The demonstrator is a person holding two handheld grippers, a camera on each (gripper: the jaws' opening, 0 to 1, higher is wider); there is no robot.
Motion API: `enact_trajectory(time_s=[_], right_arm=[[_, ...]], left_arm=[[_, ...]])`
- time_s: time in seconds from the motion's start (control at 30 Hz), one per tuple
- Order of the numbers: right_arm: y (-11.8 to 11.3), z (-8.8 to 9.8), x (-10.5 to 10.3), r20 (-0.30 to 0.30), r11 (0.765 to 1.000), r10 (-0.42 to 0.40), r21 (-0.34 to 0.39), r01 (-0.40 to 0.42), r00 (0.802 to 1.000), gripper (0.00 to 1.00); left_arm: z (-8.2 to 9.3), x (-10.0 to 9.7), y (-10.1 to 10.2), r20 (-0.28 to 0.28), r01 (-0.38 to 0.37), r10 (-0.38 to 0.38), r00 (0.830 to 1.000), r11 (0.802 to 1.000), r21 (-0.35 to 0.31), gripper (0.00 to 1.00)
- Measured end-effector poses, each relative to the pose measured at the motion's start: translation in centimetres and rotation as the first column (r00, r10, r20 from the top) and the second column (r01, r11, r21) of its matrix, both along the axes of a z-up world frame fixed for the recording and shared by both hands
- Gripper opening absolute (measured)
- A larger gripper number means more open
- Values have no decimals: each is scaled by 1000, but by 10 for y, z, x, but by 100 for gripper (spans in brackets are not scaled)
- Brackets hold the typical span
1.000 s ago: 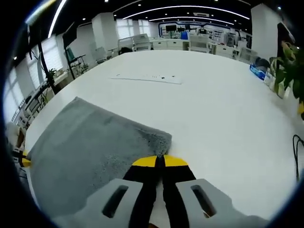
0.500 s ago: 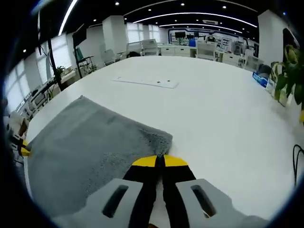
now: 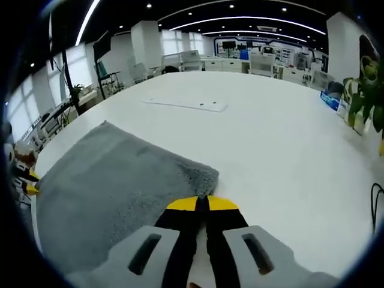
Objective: Fold the towel on the table until its edges align and the towel forms a compact rectangular stack.
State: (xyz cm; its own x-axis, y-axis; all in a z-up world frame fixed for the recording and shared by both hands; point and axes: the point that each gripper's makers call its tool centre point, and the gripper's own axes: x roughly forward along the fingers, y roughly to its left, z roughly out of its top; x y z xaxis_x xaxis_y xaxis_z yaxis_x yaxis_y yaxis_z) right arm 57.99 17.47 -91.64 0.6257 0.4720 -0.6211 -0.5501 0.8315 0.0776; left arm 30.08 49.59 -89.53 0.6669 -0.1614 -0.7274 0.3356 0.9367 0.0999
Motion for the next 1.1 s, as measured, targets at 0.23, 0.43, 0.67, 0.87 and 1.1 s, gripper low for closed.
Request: enact_trajectory(time_s=[0.23, 0.43, 0.67, 0.87, 1.1], right_arm=[[-4, 1, -2, 6, 1000, 5, -30, -5, 1000, 12], [-8, 1, -3, 13, 1000, 2, -18, -2, 1000, 17], [-5, 1, -6, 13, 1000, 20, -11, -20, 1000, 15], [-5, 1, -6, 15, 999, 32, -4, -32, 999, 15], [-6, 0, -3, 33, 999, 40, 13, -40, 999, 15]], left_arm=[[7, 18, -52, 35, 140, -140, 990, 990, -8, 36], [10, 33, -105, 49, 263, -262, 964, 965, -5, 40], [20, 40, -159, 82, 361, -357, 930, 932, -32, 40], [13, 33, -210, 78, 467, -463, 883, 882, -61, 40], [7, 13, -262, 75, 602, -598, 798, 793, -93, 36]])
